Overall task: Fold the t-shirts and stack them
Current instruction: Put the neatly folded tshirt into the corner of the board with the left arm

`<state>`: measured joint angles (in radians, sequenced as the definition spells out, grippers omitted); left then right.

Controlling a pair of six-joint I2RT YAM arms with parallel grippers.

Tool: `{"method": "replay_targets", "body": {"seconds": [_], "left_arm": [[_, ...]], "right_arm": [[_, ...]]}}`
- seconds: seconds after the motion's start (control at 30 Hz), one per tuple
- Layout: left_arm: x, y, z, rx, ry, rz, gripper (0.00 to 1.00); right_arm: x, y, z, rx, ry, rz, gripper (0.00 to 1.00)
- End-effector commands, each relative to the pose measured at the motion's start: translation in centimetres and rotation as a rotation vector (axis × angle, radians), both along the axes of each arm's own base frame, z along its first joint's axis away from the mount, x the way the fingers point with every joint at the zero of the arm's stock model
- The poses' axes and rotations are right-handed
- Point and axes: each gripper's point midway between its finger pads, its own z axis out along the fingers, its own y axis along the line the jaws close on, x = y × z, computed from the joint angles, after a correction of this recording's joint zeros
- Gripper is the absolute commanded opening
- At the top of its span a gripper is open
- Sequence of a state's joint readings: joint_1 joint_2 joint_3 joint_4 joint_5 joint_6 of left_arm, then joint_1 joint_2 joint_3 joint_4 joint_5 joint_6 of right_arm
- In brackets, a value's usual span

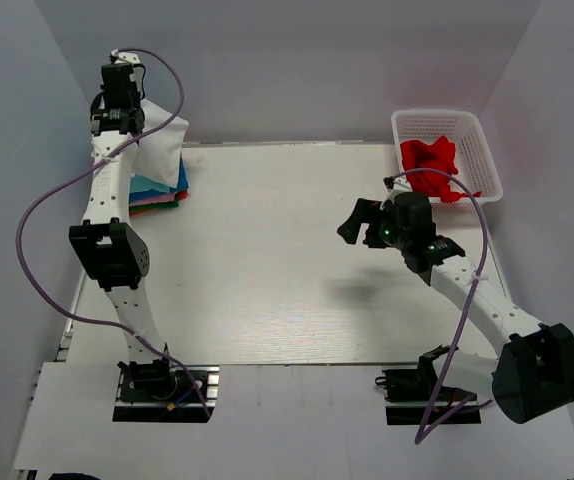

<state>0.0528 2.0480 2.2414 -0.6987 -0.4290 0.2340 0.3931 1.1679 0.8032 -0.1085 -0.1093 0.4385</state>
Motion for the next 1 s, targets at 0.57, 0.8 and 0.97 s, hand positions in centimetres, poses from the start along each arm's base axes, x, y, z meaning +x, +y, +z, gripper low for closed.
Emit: {"method": "replay_targets", "body": {"seconds": [0.57,0.8,0.97], "left_arm": [[-0.3,10.8,-0.7,0.069,-0.153,0.474,0.98],[-1.4,7.8,1.8,-0.067,-0.202,0.362,1.00],[-3.7,1.3,4.4,-0.315,-0.242,0.147,1.00]], "right_arm": [[2.8,1.8,-0.5,0.000,0.056,0.016,0.90],[2.5,1.4,0.2,-0.001,0.013,0.016,0.90],[1.7,0.2,-0.2,-0.020,-0.013,-0.016,0.90]]}}
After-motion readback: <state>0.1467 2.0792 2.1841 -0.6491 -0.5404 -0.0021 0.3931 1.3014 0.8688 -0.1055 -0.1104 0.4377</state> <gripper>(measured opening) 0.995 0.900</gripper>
